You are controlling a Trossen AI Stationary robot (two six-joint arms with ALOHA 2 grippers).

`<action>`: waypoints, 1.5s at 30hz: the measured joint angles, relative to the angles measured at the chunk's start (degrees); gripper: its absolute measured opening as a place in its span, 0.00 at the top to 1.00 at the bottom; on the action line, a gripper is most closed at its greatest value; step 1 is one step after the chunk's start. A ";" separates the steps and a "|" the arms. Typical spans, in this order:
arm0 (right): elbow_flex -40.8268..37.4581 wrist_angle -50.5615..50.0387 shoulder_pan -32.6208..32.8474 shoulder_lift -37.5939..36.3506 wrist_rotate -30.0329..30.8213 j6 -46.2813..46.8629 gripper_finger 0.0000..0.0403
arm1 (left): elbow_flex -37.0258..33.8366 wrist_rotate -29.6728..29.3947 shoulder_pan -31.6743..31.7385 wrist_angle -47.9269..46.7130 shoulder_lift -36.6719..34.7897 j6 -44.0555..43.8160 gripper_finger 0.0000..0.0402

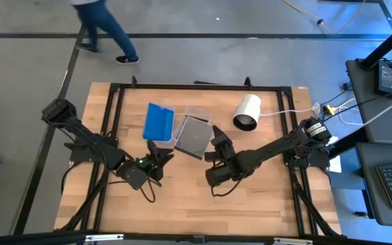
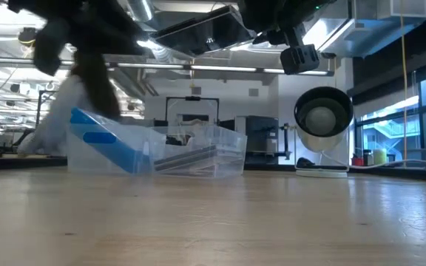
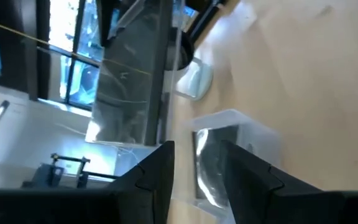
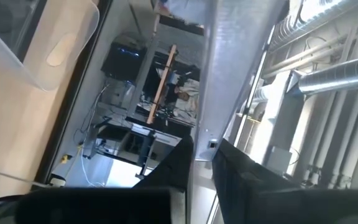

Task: Pick & place jewel cases by type
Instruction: Put the black cd case into the right transparent bin

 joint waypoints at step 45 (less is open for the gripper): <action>0.00 6.84 -1.57 0.07 -1.70 0.09 0.87 | 0.02 -6.09 2.62 10.47 -0.02 17.79 0.69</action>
